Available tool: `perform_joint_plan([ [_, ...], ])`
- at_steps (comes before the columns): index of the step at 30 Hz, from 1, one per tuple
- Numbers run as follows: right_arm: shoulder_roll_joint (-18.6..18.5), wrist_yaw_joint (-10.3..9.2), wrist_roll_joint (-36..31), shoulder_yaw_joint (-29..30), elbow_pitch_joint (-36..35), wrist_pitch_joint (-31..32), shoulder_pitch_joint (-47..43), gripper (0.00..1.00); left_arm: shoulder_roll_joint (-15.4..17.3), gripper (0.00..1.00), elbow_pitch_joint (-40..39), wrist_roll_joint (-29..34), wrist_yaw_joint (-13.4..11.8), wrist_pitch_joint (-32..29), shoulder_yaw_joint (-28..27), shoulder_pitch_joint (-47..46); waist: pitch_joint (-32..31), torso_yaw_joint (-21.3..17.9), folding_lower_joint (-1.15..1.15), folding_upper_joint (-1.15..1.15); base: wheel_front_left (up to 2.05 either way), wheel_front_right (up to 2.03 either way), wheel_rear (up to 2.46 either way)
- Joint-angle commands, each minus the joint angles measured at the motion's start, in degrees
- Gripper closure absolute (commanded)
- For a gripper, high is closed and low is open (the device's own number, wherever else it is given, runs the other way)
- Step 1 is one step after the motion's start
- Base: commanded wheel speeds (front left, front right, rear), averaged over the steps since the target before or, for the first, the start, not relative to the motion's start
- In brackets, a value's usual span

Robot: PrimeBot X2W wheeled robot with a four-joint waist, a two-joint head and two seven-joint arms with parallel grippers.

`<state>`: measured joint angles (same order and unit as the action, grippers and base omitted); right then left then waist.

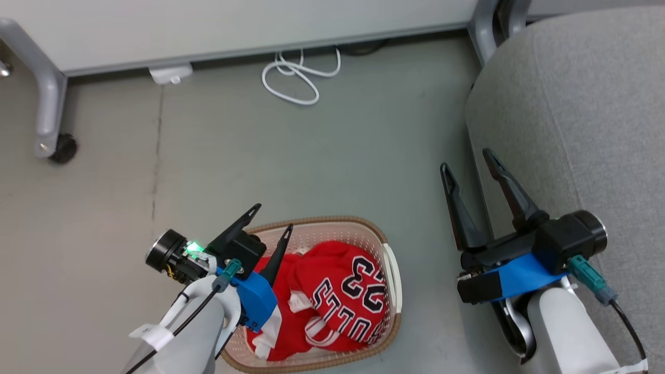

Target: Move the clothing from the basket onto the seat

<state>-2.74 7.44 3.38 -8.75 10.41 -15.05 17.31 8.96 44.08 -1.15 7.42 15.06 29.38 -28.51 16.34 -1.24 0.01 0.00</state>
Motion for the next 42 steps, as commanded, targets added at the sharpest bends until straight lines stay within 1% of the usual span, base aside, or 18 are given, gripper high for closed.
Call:
perform_joint_plan([
  [1, -0.27, 0.09, -0.4, -0.19, -0.46, -0.2, 1.53, 0.0, 0.93, 0.0, 1.8, -0.03, 0.01, 0.18, 2.06, -2.21, 4.11, -1.27, -0.01, 0.0, 0.0, 0.0, 0.0],
  [7, -0.57, 0.06, -1.01, -0.71, -1.48, -0.2, 4.99, 0.0, 2.02, 0.0, 10.7, -2.02, 0.03, 0.18, 11.66, -8.81, 10.37, -2.2, -0.01, 0.0, 0.0, 0.0, 0.0],
  [8, -0.57, 0.06, -1.01, -0.71, -1.48, -0.2, 4.99, 0.0, 2.02, 0.0, 10.7, -2.02, 0.03, 0.18, 11.66, -8.81, 10.37, -2.2, -0.01, 0.0, 0.0, 0.0, 0.0],
  [15, -0.76, 0.06, -1.79, -1.4, -2.9, -0.2, 8.26, 0.0, 1.99, 0.0, 19.68, -4.36, 0.04, 0.12, 22.92, -15.69, 17.26, -3.13, -0.01, 0.0, 0.0, 0.0, 0.0],
  [19, -1.01, 0.06, -1.94, -1.41, -3.47, -0.2, 9.48, 0.0, 1.37, 0.0, 24.17, -5.07, 0.04, -2.39, 30.22, -18.35, 20.49, -3.52, -0.01, 0.0, 0.0, 0.0, 0.0],
  [26, -0.86, 0.06, -2.23, -1.14, -4.88, -0.2, 11.06, 0.0, 2.12, 0.0, 27.2, -7.14, 0.04, -6.32, 40.67, -22.54, 25.89, -4.74, -0.01, 0.0, 0.0, 0.0, 0.0],
  [29, -0.79, 0.06, -2.25, -0.84, -5.27, -0.2, 11.51, 0.0, 2.46, 0.0, 27.61, -7.65, 0.04, -8.46, 42.77, -24.05, 27.87, -5.21, -0.01, 0.0, 0.0, 0.0, 0.0],
  [33, -0.65, 0.06, -2.29, -0.84, -5.92, -0.2, 11.91, 0.0, 2.94, 0.0, 28.07, -6.11, 0.04, -12.2, 43.87, -24.87, 30.26, -6.02, -0.01, 0.0, 0.0, 0.0, 0.0],
  [36, -0.58, 0.06, -2.37, -0.55, -6.44, -0.2, 12.01, 0.0, 3.07, 0.0, 28.29, -2.84, 0.04, -14.51, 44.07, -25.16, 31.68, -6.46, -0.01, 0.0, 0.0, 0.0, 0.0],
  [42, -0.43, 0.06, -2.95, -0.22, -7.86, -0.2, 11.63, 0.0, 3.29, 0.0, 29.02, 3.76, 0.04, -15.8, 44.11, -26.62, 34.49, -6.8, -0.01, 0.0, 0.0, 0.0, 0.0],
])
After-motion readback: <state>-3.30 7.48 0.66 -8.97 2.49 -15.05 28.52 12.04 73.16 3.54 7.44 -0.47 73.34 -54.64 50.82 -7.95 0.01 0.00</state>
